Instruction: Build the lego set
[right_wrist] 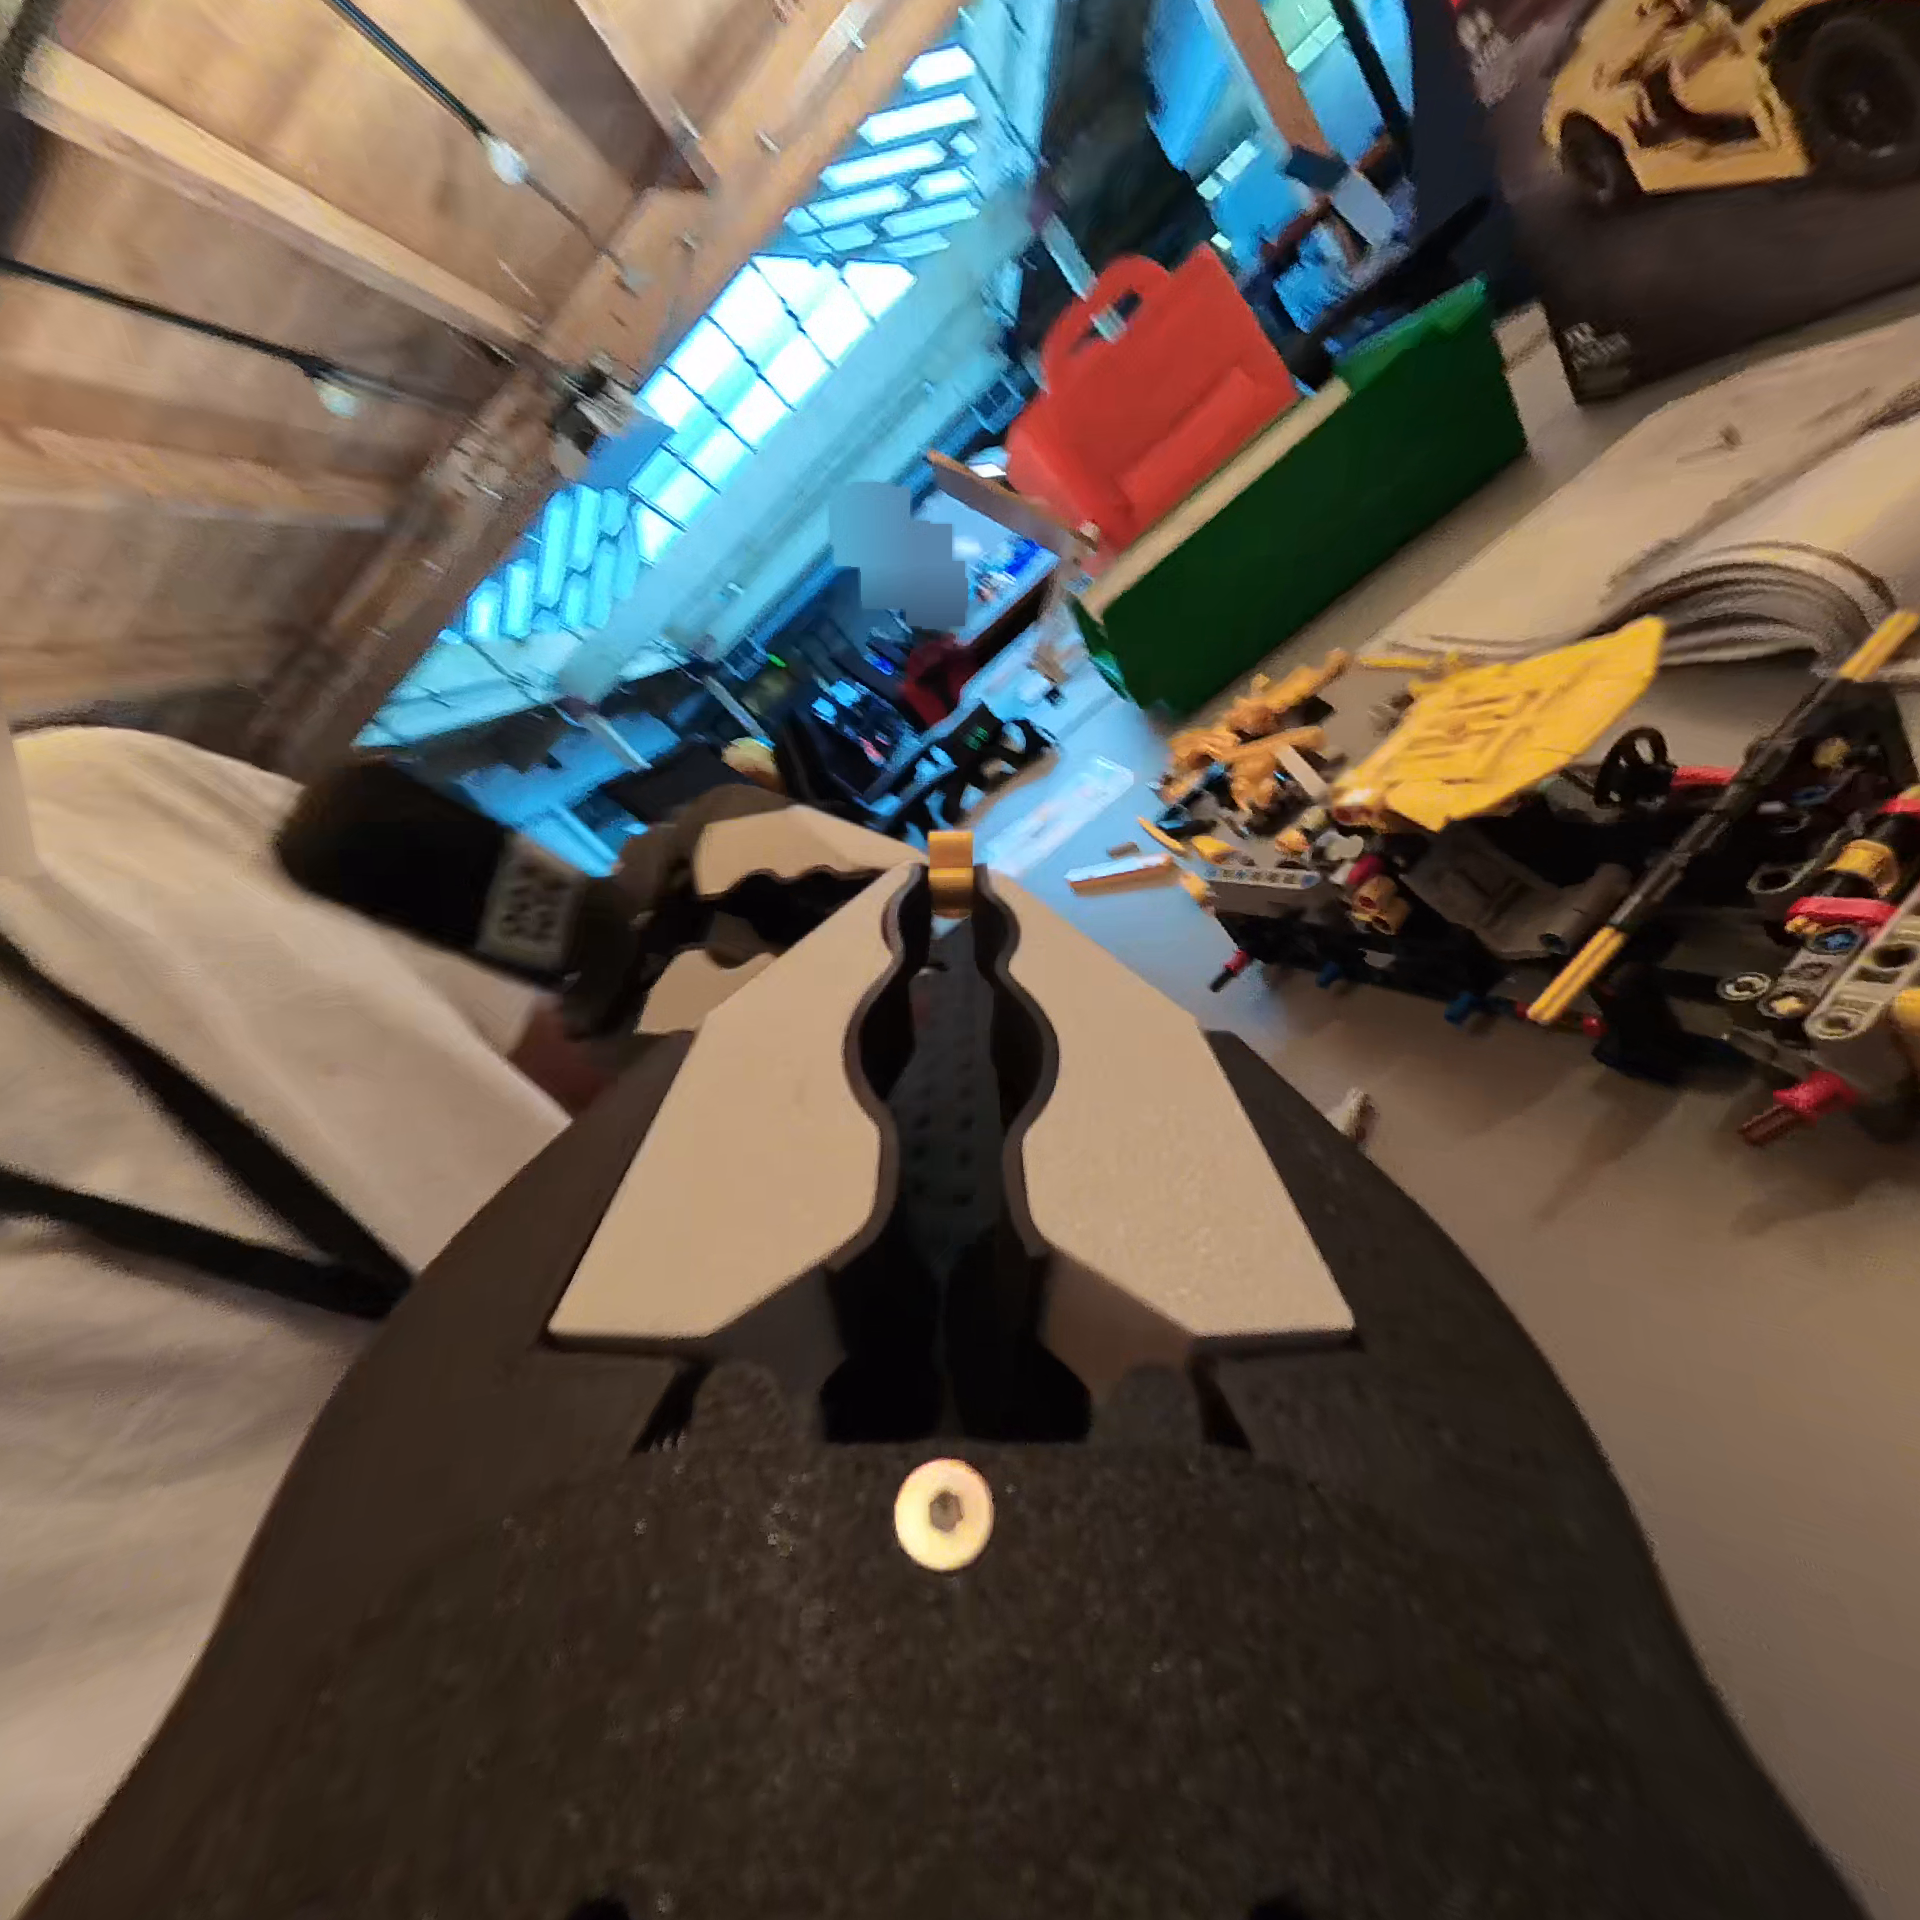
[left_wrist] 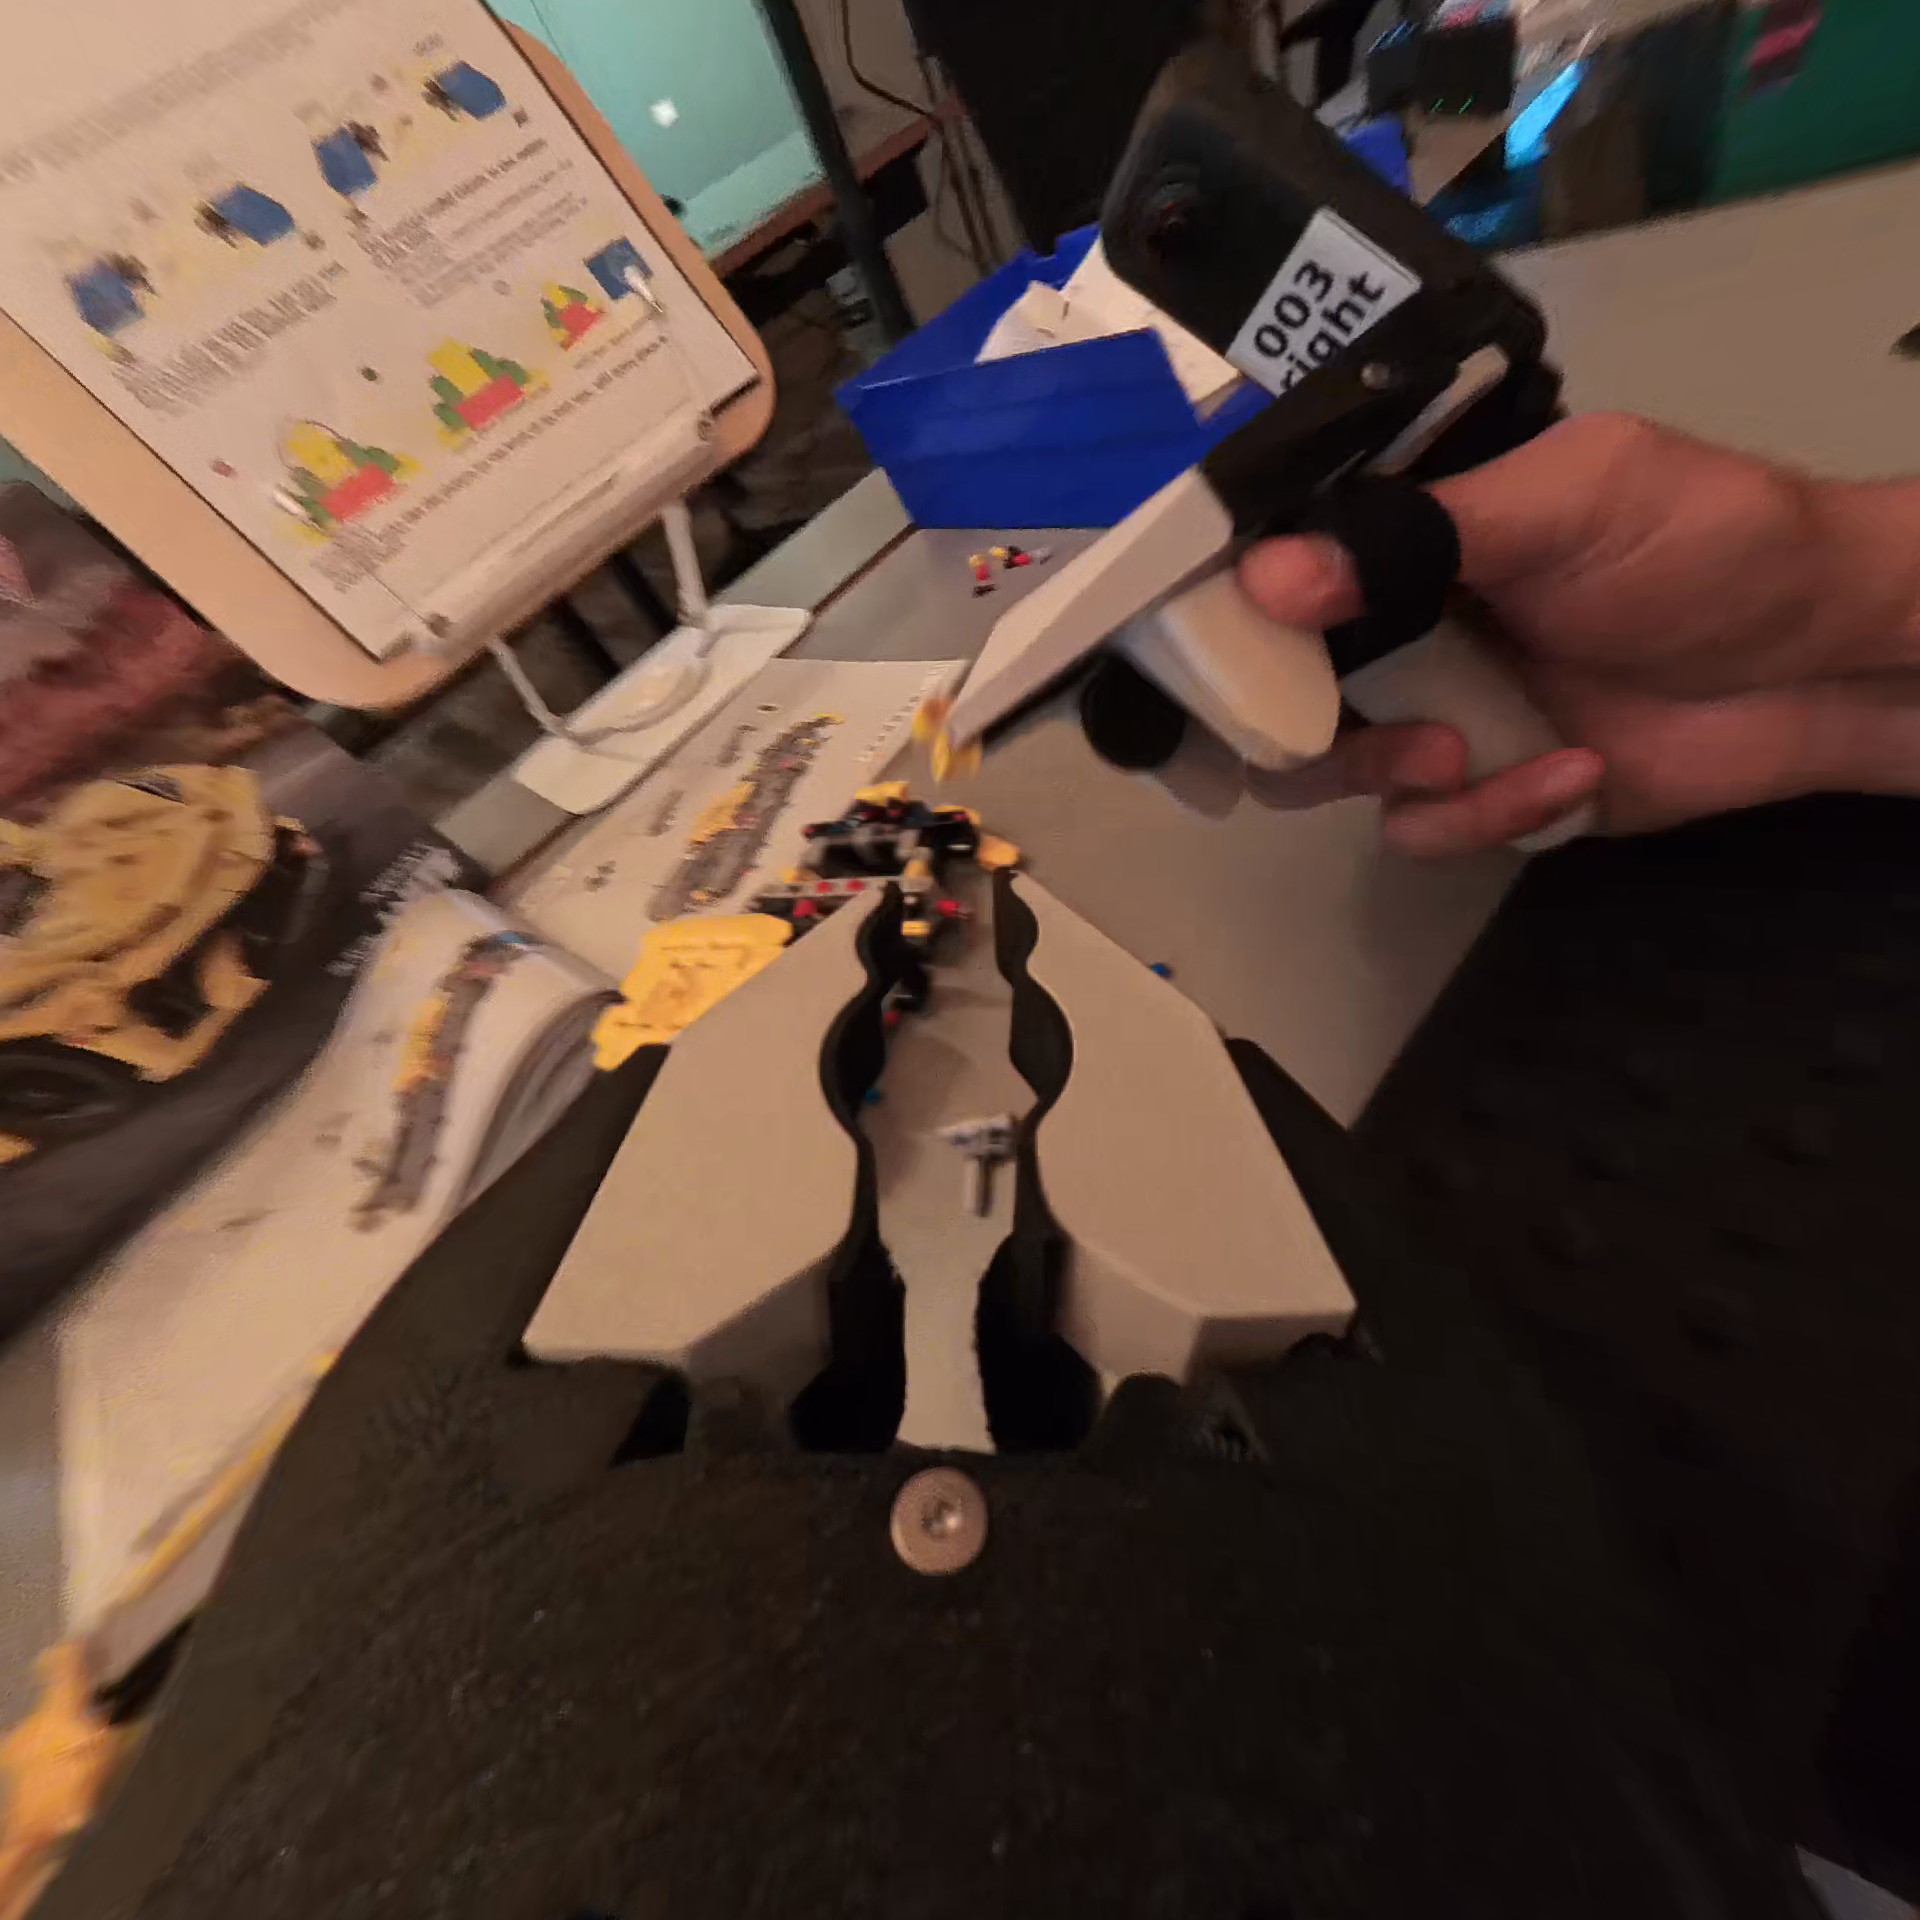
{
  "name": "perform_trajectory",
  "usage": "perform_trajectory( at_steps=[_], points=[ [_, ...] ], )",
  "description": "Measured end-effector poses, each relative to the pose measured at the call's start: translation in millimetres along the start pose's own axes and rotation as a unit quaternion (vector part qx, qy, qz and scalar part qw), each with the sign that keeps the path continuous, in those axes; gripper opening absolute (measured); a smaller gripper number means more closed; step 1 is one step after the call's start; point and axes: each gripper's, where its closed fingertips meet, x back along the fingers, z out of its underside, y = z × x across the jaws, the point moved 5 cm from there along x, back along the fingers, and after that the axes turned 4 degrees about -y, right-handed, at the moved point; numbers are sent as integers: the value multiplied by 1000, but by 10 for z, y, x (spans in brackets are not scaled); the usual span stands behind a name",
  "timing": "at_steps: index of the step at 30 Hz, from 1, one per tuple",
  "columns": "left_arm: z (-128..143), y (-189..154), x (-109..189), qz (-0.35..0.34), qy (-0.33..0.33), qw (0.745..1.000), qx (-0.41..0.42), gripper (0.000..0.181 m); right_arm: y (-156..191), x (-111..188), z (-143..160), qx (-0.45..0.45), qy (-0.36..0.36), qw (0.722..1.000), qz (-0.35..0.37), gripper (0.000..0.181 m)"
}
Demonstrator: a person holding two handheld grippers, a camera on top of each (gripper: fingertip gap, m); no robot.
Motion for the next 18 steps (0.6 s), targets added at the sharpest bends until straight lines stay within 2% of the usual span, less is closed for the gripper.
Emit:
perform_trajectory(
  at_steps=[4,9,11,18],
  points=[
    [185,18,-40,115,47,983,133,20,44,274,-139,0,-25,999,-35,6],
    [470,-73,-273,242,118,942,199,24,82,469,-152,12,-3,999,-44,6],
    [554,-120,-377,271,129,936,184,22,75,539,-164,9,-6,999,-48,6],
    [649,-269,-720,332,151,930,49,22,-47,646,-226,-12,-43,999,-30,6]
  ],
)
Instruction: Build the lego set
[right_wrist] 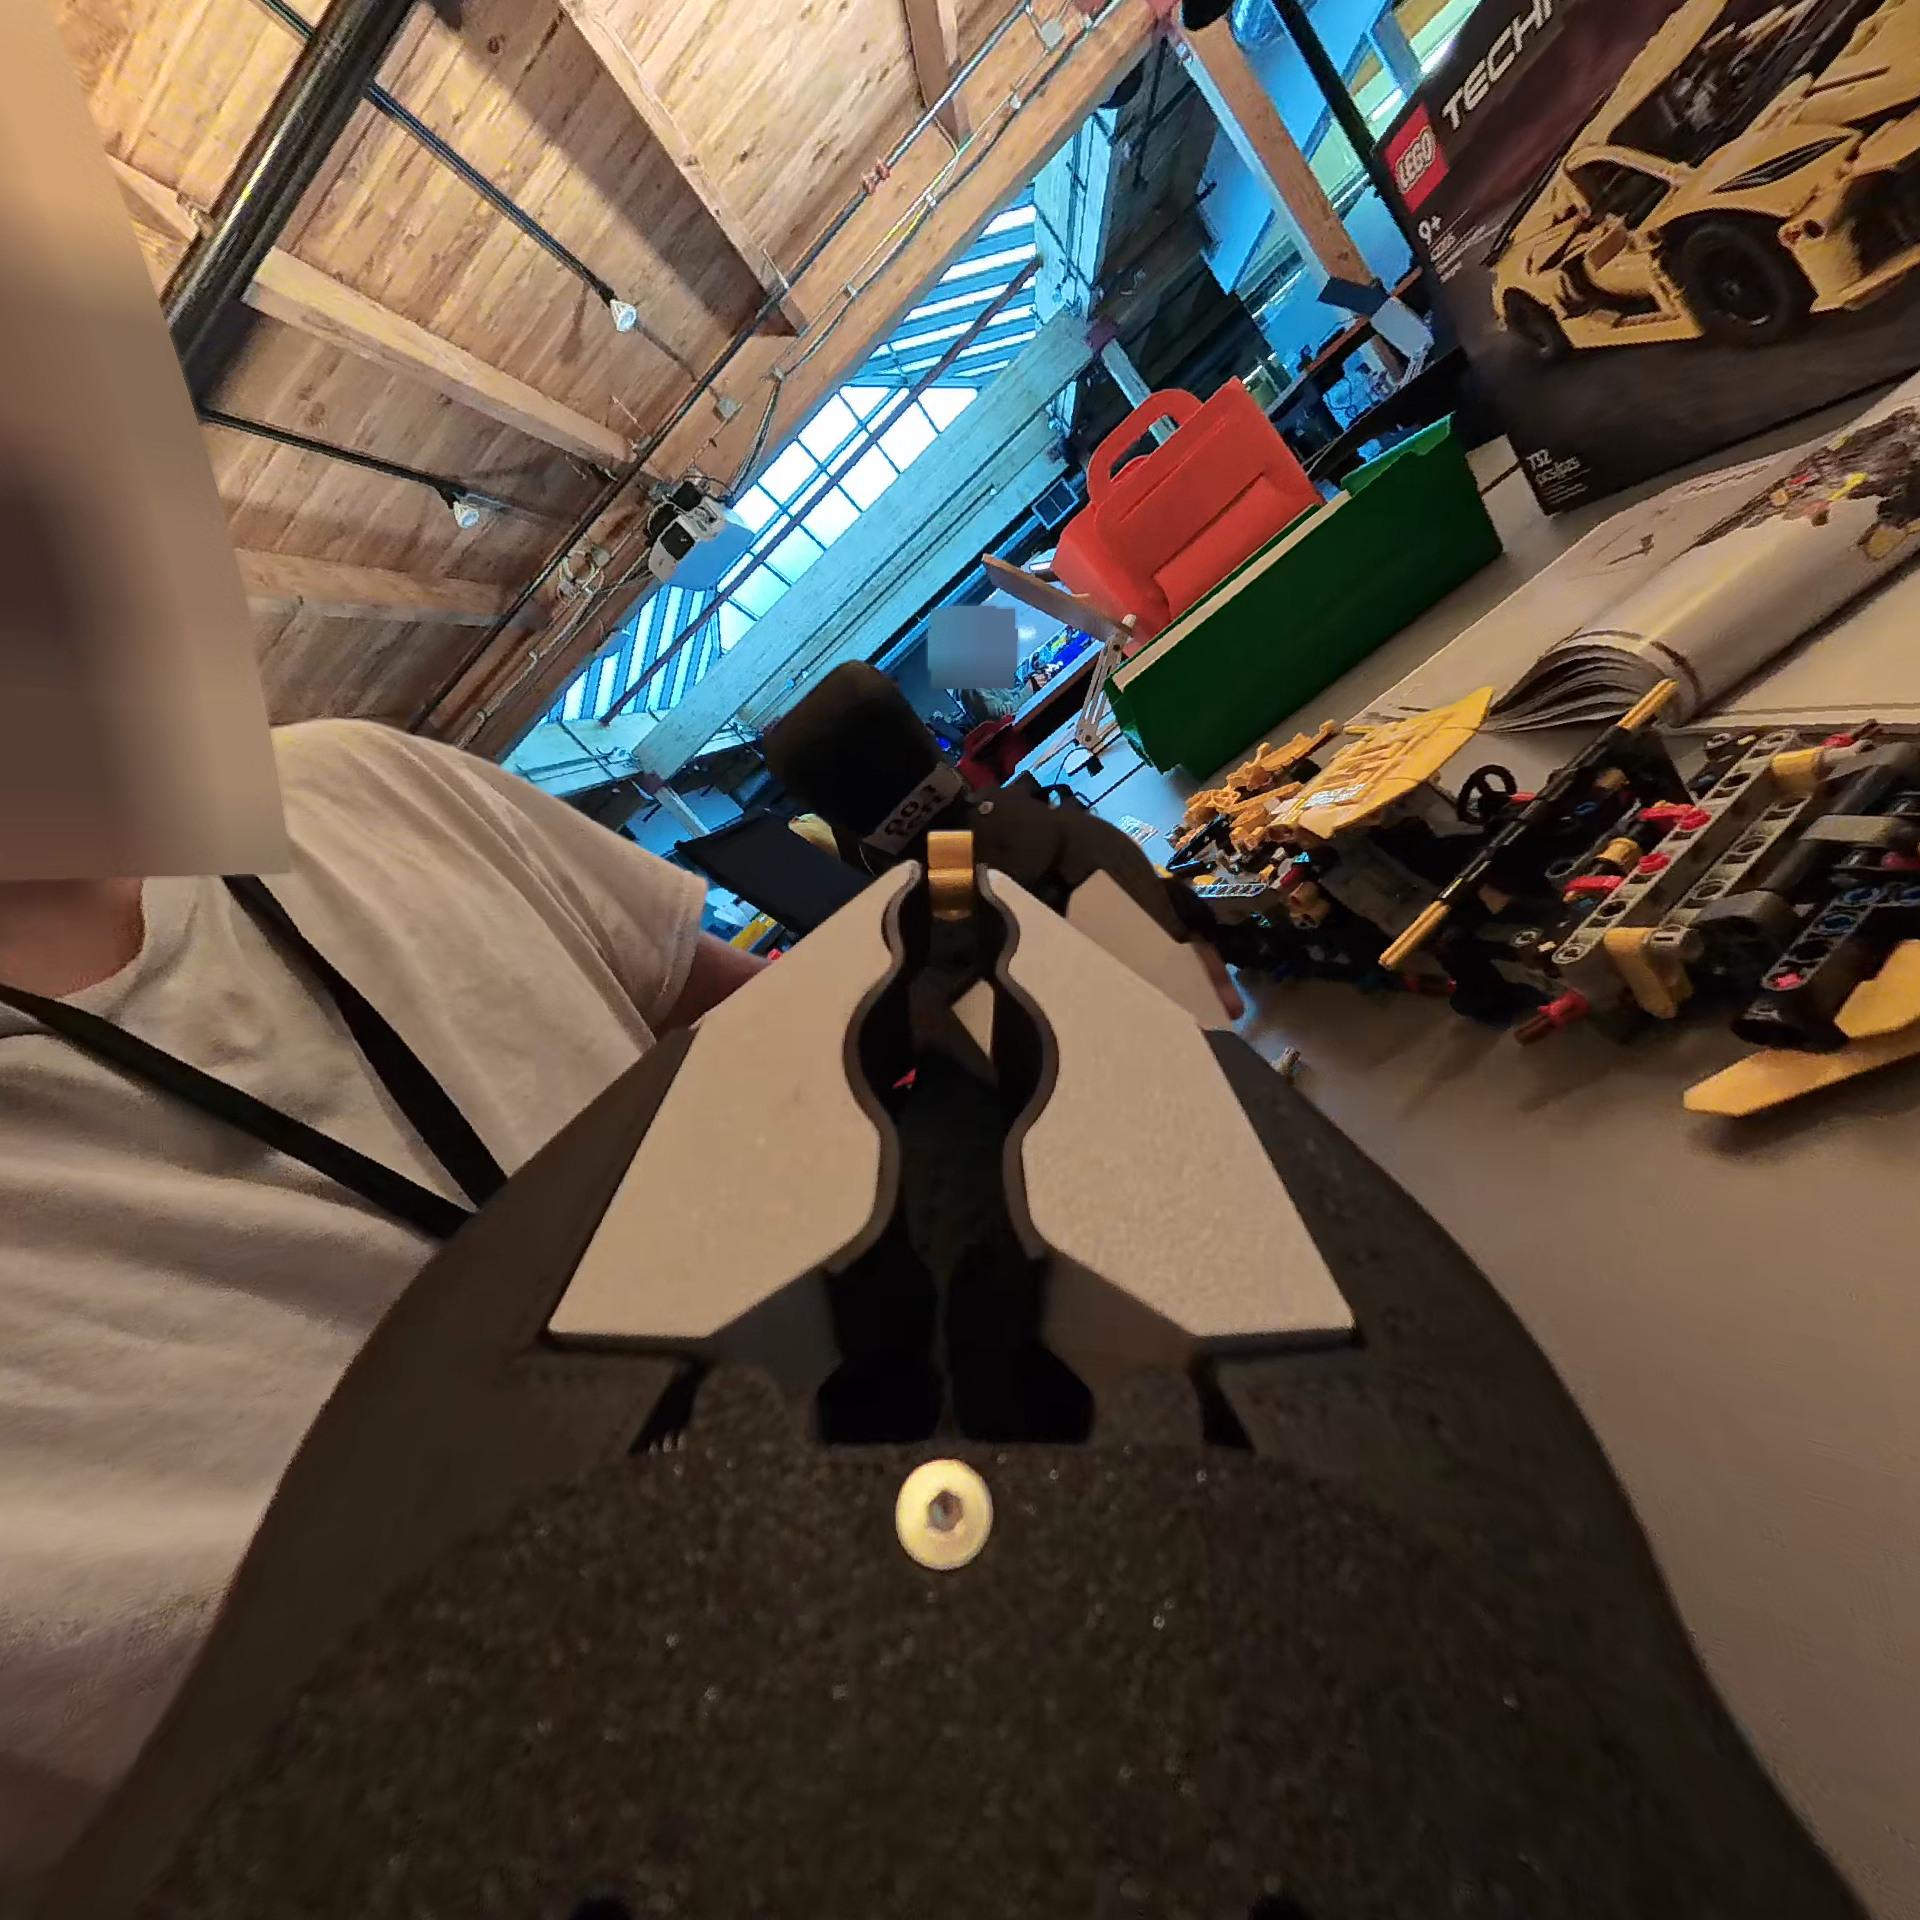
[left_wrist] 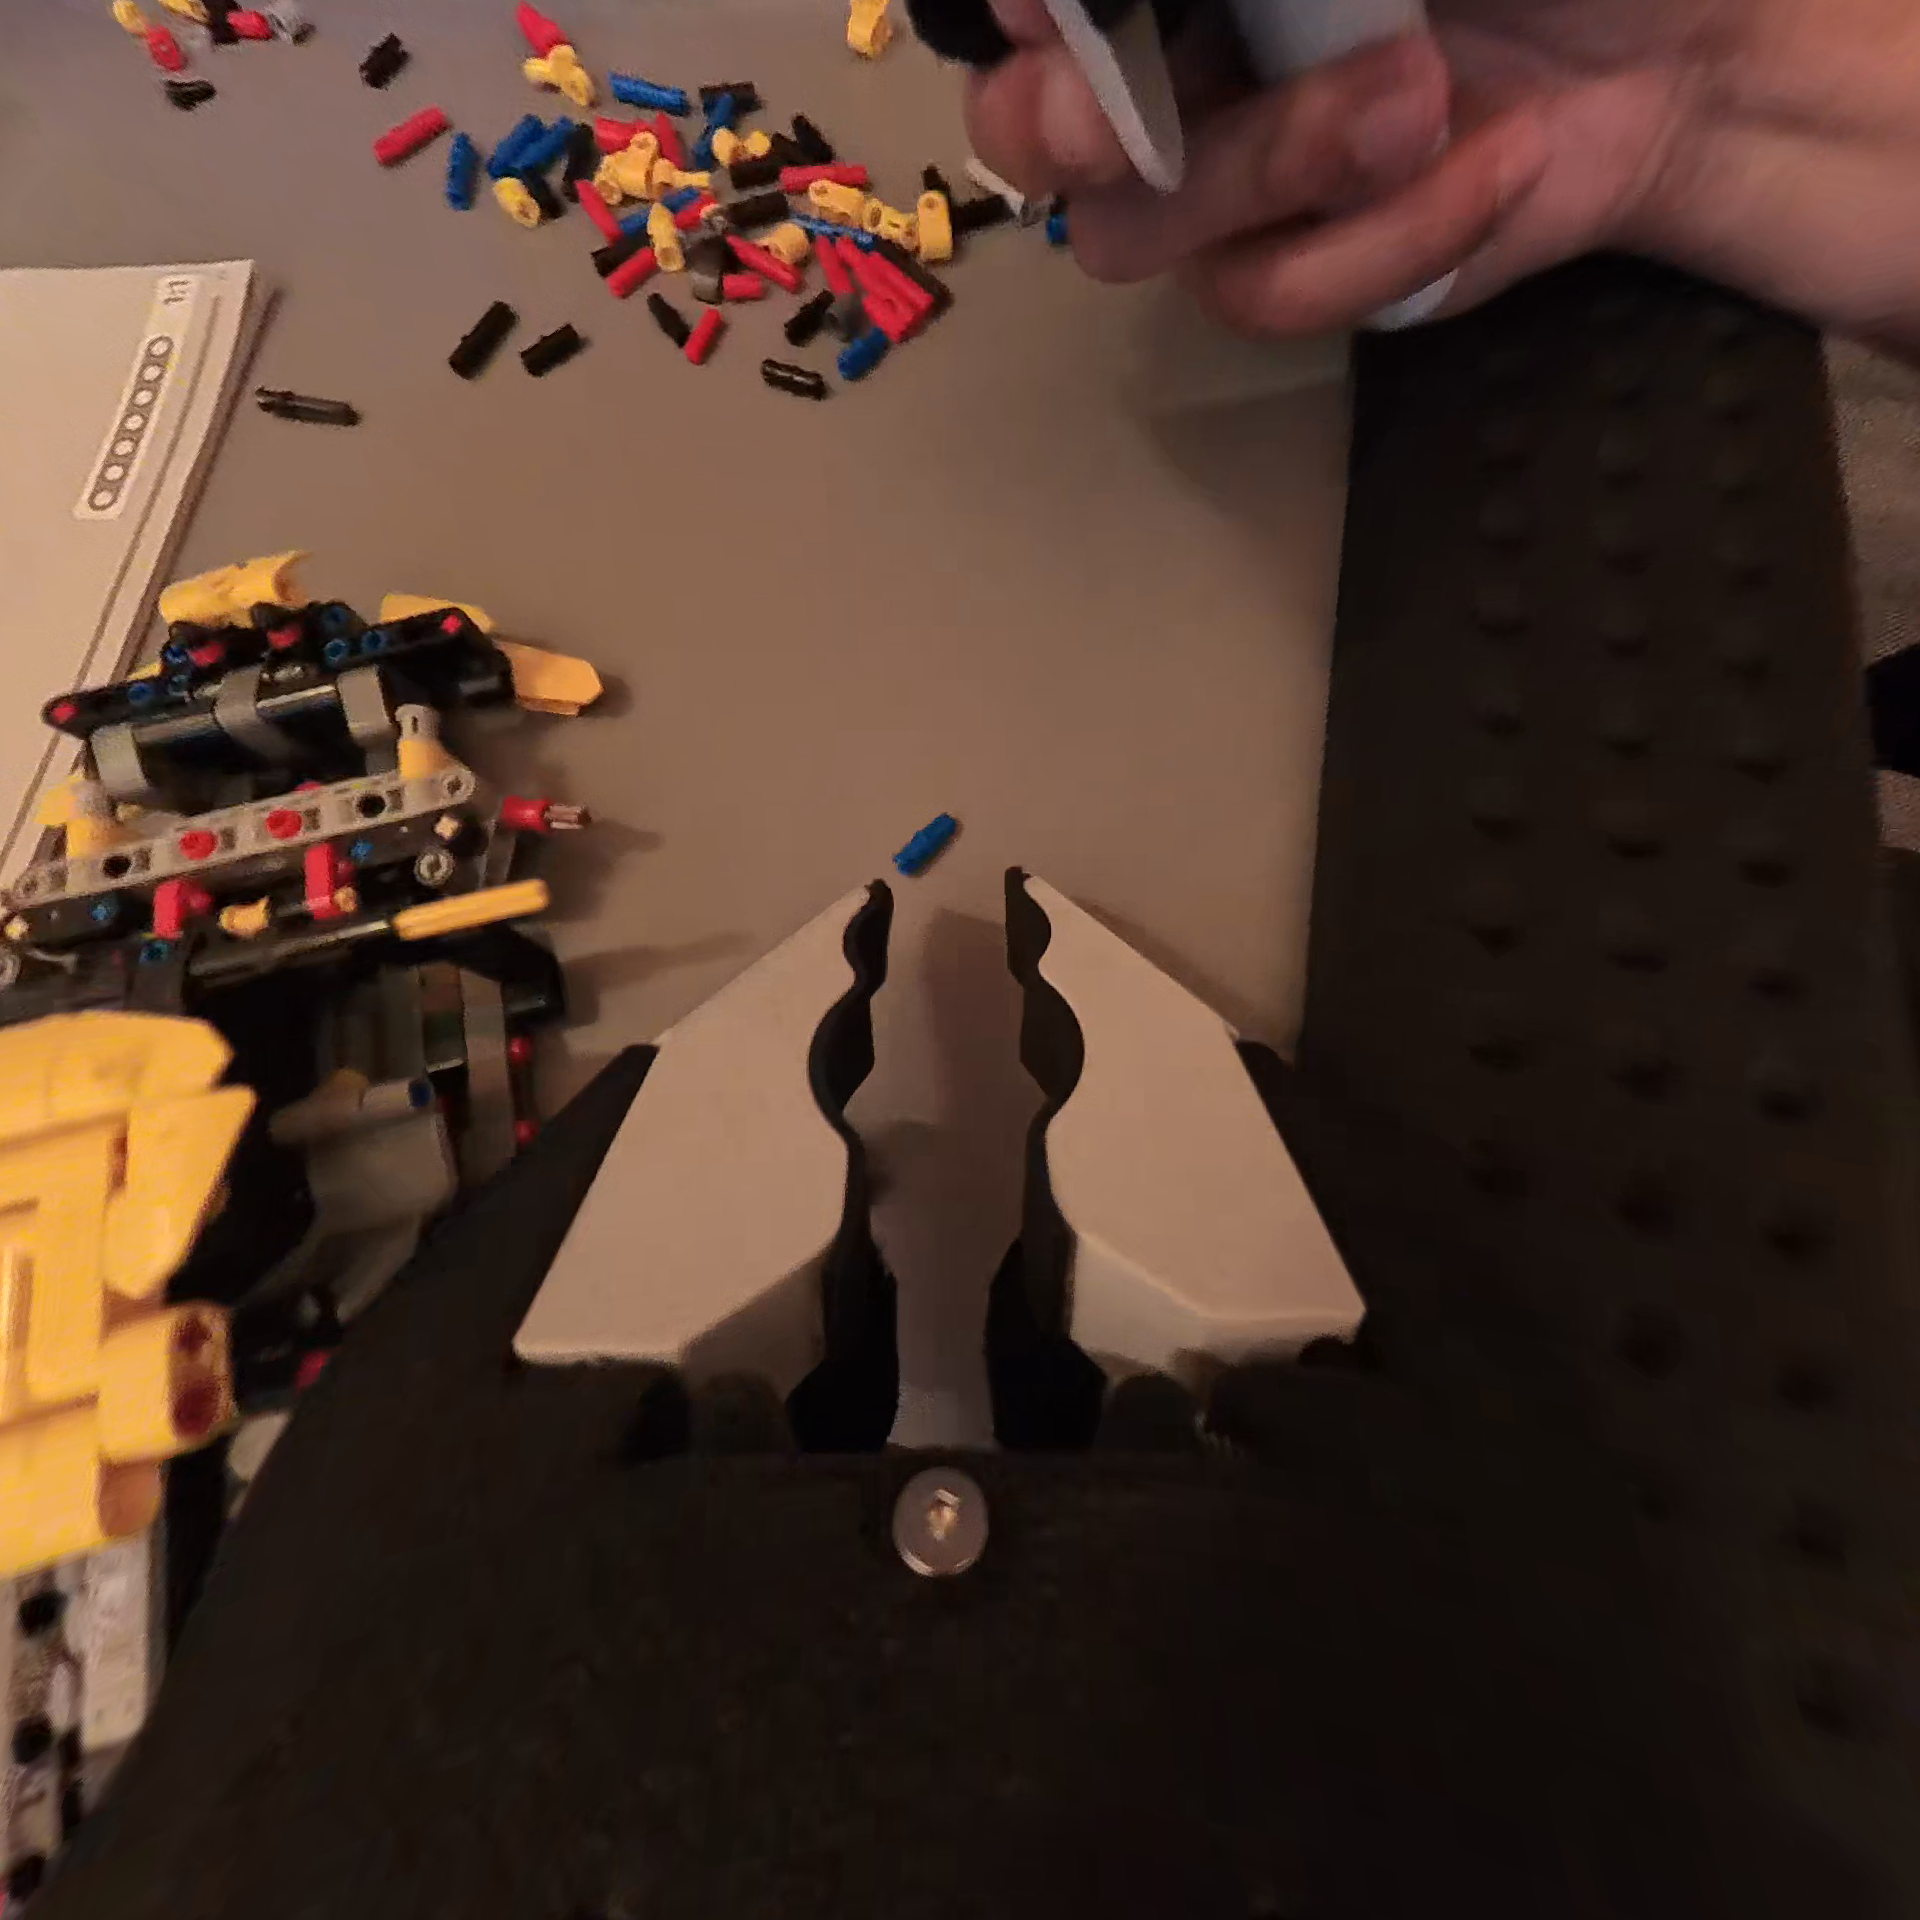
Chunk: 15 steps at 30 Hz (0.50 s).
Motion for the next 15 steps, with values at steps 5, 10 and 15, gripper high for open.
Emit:
perform_trajectory(
  at_steps=[5,10,15],
  points=[
    [1,81,-176,7,24,1000,-12,22,-7,17,-6,-5,-2,1000,-5,6],
    [9,68,-218,19,23,999,-14,13,-3,48,-32,-12,-11,1000,-14,6],
    [31,27,-205,26,13,999,-13,5,-11,52,-33,-12,-12,1000,-11,6]
  ],
)
